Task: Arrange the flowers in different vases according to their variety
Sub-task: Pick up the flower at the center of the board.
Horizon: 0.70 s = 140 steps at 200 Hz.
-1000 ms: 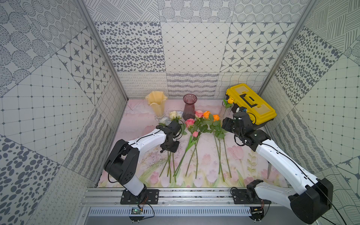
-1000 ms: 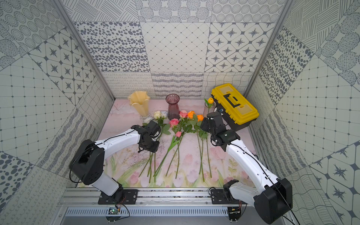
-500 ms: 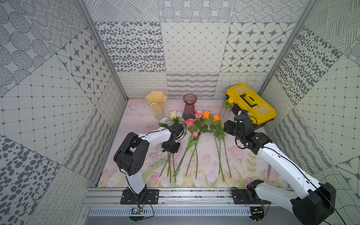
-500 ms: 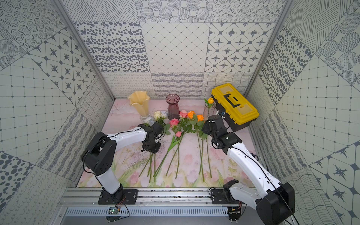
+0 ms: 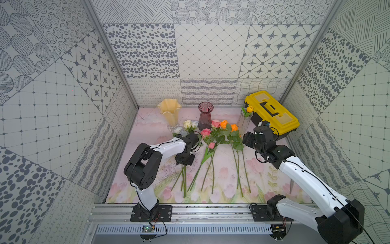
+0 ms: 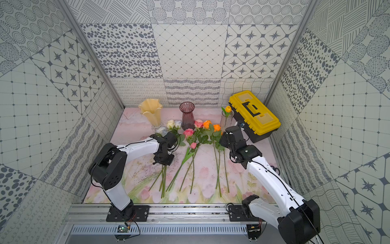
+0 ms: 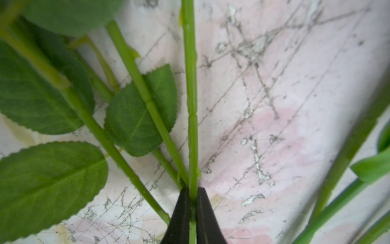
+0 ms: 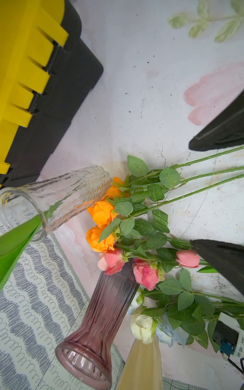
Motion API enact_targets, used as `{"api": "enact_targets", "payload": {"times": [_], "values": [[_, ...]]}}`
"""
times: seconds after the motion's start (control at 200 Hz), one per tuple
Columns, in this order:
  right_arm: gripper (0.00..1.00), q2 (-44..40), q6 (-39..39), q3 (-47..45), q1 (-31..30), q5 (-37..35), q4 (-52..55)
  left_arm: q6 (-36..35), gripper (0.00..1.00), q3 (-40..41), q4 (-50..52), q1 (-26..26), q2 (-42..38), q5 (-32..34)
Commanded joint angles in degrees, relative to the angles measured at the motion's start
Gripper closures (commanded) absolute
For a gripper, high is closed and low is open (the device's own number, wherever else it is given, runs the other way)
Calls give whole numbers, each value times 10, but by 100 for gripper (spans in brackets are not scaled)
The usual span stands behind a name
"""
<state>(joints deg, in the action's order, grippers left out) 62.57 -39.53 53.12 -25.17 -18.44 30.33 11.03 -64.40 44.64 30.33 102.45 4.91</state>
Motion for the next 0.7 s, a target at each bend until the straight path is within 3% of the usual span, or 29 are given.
{"api": "enact_targets", "payload": {"times": [0.0, 0.49, 0.695], "values": [[30, -13, -6, -7, -4, -6, -11, 7, 99, 7, 7, 2, -12, -5], [30, -17, -11, -13, -3, -5, -11, 15, 100, 12, 19, 2, -74, 0], [30, -22, -14, -18, -4, -1, -12, 16, 100, 16, -10, 5, -167, 5]]}}
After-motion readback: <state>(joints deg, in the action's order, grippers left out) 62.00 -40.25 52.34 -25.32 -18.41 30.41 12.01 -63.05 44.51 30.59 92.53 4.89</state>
